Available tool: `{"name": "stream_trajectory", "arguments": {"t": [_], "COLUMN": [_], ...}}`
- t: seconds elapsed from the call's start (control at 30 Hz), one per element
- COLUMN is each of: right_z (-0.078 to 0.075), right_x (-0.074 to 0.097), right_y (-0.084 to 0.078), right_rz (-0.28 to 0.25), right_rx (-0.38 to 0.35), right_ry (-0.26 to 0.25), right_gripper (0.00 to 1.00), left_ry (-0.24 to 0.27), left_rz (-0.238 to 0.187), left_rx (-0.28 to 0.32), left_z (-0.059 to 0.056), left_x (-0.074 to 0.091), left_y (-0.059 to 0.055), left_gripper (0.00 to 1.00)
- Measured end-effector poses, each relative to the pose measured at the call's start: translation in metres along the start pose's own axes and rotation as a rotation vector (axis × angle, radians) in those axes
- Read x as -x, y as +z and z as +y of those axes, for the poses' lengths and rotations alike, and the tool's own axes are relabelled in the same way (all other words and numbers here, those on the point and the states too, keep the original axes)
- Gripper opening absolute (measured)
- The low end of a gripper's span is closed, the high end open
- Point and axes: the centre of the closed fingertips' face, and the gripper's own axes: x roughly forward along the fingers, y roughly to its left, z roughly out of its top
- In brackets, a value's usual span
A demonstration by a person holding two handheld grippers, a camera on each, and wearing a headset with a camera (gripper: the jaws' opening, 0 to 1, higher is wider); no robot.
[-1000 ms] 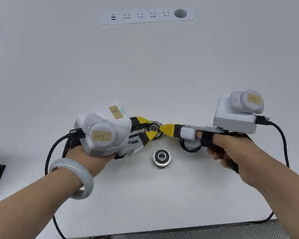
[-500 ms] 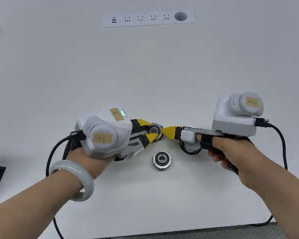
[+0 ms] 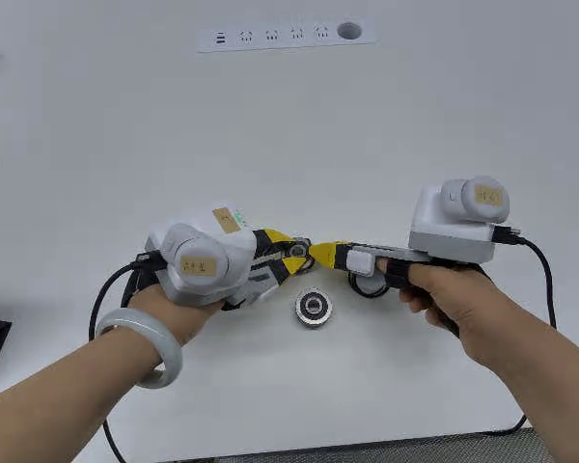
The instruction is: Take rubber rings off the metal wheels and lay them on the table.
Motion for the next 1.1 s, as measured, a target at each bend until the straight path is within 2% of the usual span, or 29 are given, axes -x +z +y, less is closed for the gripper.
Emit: {"name": "stream_trajectory", "arguments": {"t": [0.23,0.27,0.3,0.33,0.7,0.9,1.1], "right_z": [0.012,0.014,0.018,0.018,0.004,0.003,0.002], "right_x": [-0.001,-0.001,-0.001,0.000,0.000,-0.001,-0.001], "right_y": [0.001,0.002,0.004,0.006,0.004,0.004,0.004], "right_rz": [-0.005,-0.015,-0.028,-0.033,-0.029,-0.026,-0.028], "right_rx": [-0.005,0.008,-0.019,-0.016,-0.021,-0.021,-0.020], "right_ry": [0.036,0.042,0.056,0.057,0.018,0.009,0.006], "right_gripper": [0.02,0.02,0.02,0.02,0.02,0.02,0.02], "left_ry": [-0.001,-0.001,-0.001,-0.001,-0.010,-0.008,-0.016], "left_rz": [-0.001,-0.001,-0.001,-0.002,-0.015,-0.028,-0.045], "left_rx": [0.000,0.001,0.000,0.000,0.002,-0.002,-0.005], "left_z": [0.000,0.000,0.000,0.000,0.000,-0.001,-0.004], "left_x": [0.000,0.000,0.000,0.000,0.000,0.004,0.006], "left_y": [0.000,0.000,0.000,0.000,0.001,0.003,0.005], "left_gripper": [0.13,0.13,0.13,0.13,0.14,0.18,0.27]}}
